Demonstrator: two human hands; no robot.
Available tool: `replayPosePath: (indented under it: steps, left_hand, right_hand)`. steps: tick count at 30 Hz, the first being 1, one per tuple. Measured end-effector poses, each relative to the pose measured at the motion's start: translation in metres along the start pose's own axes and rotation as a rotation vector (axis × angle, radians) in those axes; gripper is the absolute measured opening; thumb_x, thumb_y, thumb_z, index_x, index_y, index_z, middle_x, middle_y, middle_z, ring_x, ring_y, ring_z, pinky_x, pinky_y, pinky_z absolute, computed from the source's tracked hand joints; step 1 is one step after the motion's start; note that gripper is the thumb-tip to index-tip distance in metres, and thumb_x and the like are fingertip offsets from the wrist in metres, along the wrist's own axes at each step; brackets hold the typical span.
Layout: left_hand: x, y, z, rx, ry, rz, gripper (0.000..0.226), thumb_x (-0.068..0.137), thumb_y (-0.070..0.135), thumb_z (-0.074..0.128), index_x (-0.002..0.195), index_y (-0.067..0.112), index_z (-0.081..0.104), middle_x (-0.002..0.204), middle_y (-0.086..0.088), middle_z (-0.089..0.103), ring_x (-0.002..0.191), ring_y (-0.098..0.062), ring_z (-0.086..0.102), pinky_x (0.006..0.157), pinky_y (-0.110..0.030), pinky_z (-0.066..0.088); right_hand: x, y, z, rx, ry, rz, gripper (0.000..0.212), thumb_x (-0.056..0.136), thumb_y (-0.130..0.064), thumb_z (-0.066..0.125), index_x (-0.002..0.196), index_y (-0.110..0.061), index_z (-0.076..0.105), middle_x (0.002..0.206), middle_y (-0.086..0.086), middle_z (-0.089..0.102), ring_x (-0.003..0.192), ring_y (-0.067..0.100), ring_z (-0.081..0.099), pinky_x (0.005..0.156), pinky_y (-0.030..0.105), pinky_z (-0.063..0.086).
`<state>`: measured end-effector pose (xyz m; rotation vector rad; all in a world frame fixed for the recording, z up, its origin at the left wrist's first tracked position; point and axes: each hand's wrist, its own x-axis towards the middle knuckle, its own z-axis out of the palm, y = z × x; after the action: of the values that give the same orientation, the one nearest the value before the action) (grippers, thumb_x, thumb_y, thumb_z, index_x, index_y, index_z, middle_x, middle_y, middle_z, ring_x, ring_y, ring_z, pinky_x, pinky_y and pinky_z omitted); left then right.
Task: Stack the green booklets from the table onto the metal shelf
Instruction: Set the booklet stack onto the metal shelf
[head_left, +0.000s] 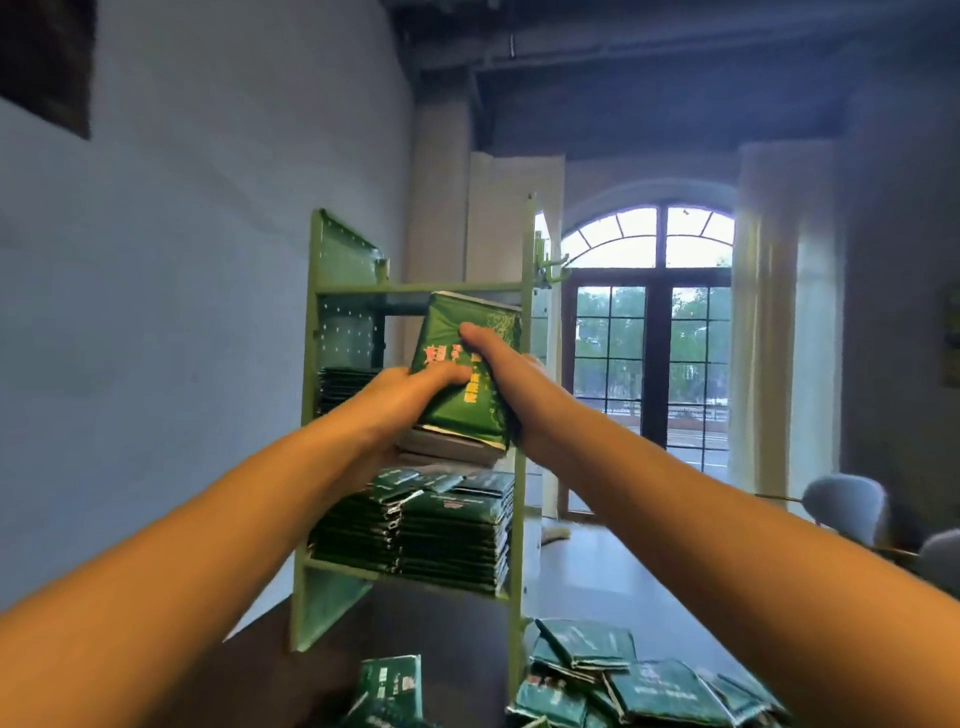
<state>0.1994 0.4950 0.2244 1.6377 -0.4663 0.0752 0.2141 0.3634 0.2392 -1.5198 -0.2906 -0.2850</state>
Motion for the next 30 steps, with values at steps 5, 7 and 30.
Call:
replayPosePath:
  steps: [5, 7, 30]
  left_hand:
    - [0.049, 0.034, -0.01, 0.028, 0.069, 0.071, 0.03, 0.087, 0.037, 0.062, 0.105, 0.013, 0.068, 0.097, -0.007, 0.073, 0.086, -0.027, 0.067, 0.083, -0.037, 0.051]
    - [0.065, 0.048, -0.014, 0.003, 0.048, 0.069, 0.026, 0.088, 0.037, 0.06, 0.102, 0.017, 0.068, 0.093, -0.005, 0.072, 0.08, -0.022, 0.066, 0.075, -0.032, 0.051]
    - [0.179, 0.08, -0.043, -0.115, 0.12, -0.027, 0.064, 0.095, 0.061, 0.024, 0.087, 0.012, 0.064, 0.074, -0.01, 0.068, 0.07, -0.024, 0.063, 0.06, -0.032, 0.054]
  right_hand:
    - [0.045, -0.037, 0.005, -0.097, 0.1, -0.16, 0.067, 0.073, -0.052, 0.066, 0.125, -0.012, 0.051, 0.107, 0.009, 0.068, 0.092, 0.025, 0.068, 0.088, 0.044, 0.054]
    - [0.061, -0.045, 0.004, -0.173, 0.133, -0.25, 0.08, 0.069, -0.052, 0.062, 0.137, -0.019, 0.033, 0.124, 0.008, 0.057, 0.105, 0.025, 0.062, 0.095, 0.047, 0.05]
    - [0.145, -0.071, -0.011, -1.578, 0.187, -0.904, 0.067, 0.085, -0.045, 0.063, 0.137, -0.02, 0.029, 0.125, 0.01, 0.048, 0.101, 0.034, 0.058, 0.077, 0.04, 0.046]
